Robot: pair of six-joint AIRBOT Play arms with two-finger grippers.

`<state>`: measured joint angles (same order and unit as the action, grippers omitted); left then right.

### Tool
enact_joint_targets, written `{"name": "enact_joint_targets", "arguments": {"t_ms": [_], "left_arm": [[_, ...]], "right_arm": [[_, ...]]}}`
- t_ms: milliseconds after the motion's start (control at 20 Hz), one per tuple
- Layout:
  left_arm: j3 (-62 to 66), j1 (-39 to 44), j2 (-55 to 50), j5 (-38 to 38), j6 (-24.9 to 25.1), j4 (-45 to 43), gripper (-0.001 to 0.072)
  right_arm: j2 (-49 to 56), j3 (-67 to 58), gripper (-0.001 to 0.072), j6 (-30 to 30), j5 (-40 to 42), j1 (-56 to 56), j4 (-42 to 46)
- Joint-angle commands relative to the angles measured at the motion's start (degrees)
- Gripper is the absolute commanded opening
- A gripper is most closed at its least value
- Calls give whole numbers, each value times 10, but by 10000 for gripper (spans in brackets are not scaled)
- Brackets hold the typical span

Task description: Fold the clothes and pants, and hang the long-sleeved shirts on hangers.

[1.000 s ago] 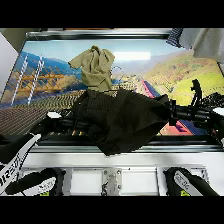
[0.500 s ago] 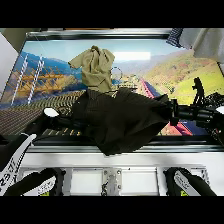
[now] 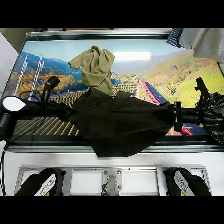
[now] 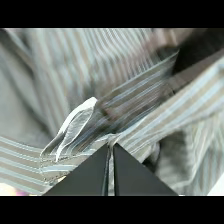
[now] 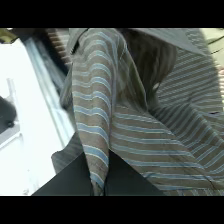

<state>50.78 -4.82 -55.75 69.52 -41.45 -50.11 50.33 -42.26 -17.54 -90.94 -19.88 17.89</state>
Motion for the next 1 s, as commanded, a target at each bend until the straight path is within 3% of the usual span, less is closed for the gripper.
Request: {"name": "enact_joint_targets", "arguments": {"t_ms": [0, 450, 950], "left_arm": [[75, -19, 5, 1, -6, -16, 14], [293, 38, -116, 114, -6, -85, 14], [431, 100, -184, 134, -6, -87, 14]], "right_arm": [[-22, -1, 4, -38, -30, 1, 20], [-54, -2, 4, -82, -113, 11, 23], [-55, -2, 4, -82, -112, 35, -150]]}}
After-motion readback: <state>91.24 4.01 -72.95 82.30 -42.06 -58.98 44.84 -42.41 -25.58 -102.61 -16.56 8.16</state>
